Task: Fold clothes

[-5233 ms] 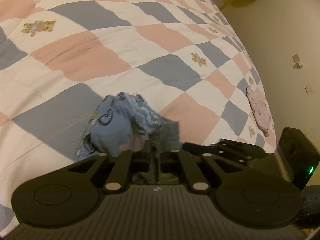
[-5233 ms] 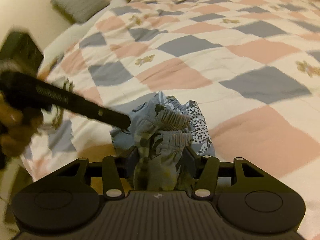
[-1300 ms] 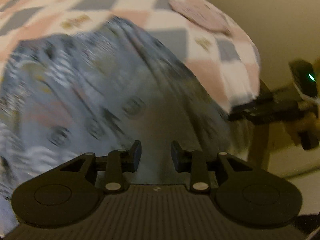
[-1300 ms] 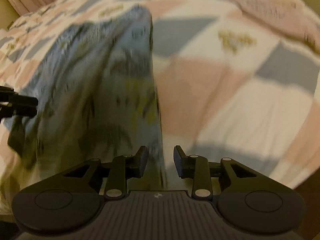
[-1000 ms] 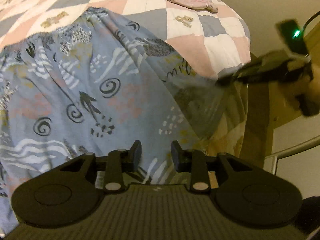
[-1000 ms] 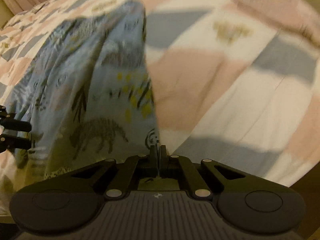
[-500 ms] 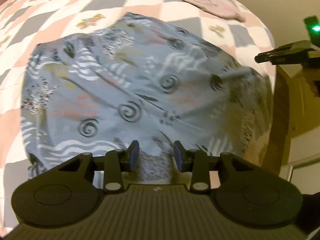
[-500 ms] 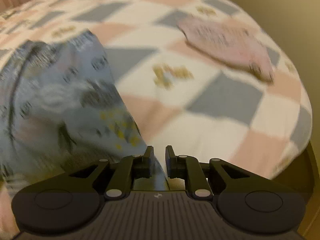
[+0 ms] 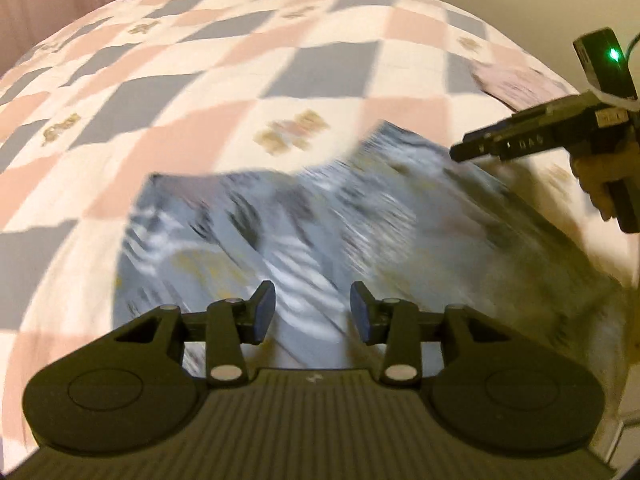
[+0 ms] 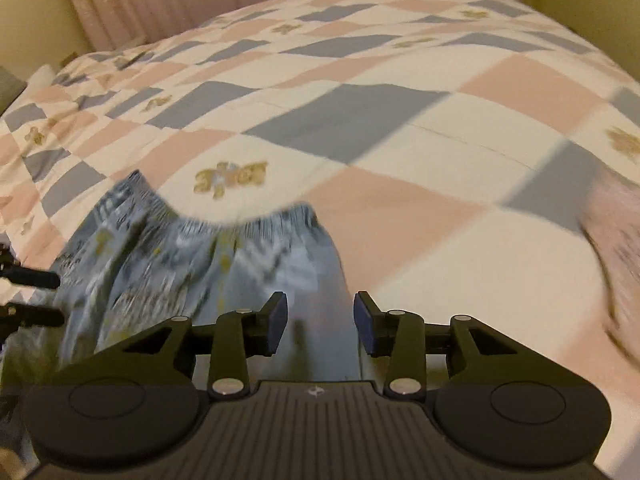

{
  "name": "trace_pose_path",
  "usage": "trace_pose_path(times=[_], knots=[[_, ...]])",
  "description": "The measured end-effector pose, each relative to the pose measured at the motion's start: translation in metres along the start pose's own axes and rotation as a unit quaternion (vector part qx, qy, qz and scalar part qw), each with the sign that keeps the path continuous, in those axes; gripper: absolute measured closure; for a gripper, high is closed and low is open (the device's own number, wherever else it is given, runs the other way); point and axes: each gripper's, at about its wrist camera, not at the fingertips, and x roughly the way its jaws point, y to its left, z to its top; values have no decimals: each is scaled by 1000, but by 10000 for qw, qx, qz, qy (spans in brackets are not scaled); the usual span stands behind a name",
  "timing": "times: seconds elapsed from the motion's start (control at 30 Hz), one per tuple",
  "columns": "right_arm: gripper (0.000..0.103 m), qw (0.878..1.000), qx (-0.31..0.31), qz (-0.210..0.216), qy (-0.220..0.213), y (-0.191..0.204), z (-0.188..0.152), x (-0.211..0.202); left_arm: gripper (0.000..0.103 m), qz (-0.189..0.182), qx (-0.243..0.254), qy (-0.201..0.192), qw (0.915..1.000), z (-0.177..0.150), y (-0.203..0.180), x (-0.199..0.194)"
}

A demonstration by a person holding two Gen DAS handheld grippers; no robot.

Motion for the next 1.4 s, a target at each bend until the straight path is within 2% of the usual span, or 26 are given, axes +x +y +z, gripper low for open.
trace_pose_path(times=[0.1,0.13,0.17,0.2,0.33,0.43,0.47,0.5,0.57,0.67,0.77,0.87,0.93,1.13,1.2,1.3,1.4], knots=[[59,9997,-61,107,231,-7,16,31,66,82,-196,-3,9998,14,25,23],[63,9992,15,162,360,-11,19,40,66,106,-254,6,9996,18,33,31],[90,9986,99,237,458,-15,23,46,66,151,-268,31,9995,20,40,36],[103,9983,186,334,432,-19,28,46,66,183,-268,35,9995,22,44,40],[103,9999,76,-78,41,-32,41,38,65,231,-332,38,9992,25,57,45],[103,9994,5,-139,315,-31,36,49,65,297,-317,126,9990,19,62,44],[99,9994,-5,-254,244,-28,33,43,65,317,-312,159,9989,16,64,43],[82,9992,-14,-370,173,-26,30,37,65,337,-306,193,9988,13,65,41],[69,9982,-23,-591,35,-19,24,25,64,395,-262,285,9985,3,70,33],[70,9967,71,-800,-128,-4,6,-3,63,468,-259,422,9977,-16,80,15],[70,9959,172,-837,-283,23,-17,-34,63,491,-371,571,9965,-40,94,-5],[67,9968,336,-696,-214,56,-44,-59,63,510,-483,719,9949,-64,108,-26],[66,9976,428,-534,-72,83,-65,-69,63,393,-512,772,9949,-80,113,-41],[66,9981,495,-163,325,190,-123,-82,61,-24,-181,968,9951,-136,134,-75],[63,9973,613,-75,401,226,-140,-84,61,-238,-197,1099,9935,-150,147,-80],[60,9916,1172,264,475,275,-163,-80,62,-657,-242,1265,9895,-168,169,-87],[60,9896,1303,251,552,318,-178,-72,66,-1081,-236,1360,9845,-179,182,-93]])
